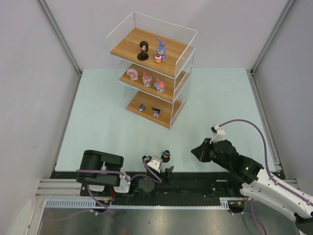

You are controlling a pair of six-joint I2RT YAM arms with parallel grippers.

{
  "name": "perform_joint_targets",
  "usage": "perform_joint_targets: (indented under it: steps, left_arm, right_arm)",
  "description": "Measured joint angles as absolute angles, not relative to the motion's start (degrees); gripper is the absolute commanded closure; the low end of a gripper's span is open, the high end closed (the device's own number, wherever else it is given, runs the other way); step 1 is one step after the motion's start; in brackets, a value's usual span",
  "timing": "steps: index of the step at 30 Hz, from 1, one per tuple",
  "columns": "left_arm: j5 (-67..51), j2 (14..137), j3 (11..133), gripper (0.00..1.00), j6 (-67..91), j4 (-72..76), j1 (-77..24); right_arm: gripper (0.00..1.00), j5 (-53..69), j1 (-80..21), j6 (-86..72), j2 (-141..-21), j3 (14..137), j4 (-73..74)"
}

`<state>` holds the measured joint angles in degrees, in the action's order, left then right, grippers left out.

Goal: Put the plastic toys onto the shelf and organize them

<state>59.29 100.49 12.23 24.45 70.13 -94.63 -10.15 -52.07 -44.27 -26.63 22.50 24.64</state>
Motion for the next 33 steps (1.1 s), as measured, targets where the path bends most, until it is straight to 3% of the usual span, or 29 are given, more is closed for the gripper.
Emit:
perform_joint_targets:
  steps: [16,33]
  left_arm:
    - [52.86,104.03,11.2,0.01,20.45,71.99,-87.37]
    - [50.61,103.28,11.51,0.0,14.44,72.44,-86.06]
  right_arm:
    - [1.0,-8.51,-50.0,-42.81,-29.36,22.5,24.56]
    - [1.0,-6.61,-47.94,-41.54,-33.61,22.5,22.28]
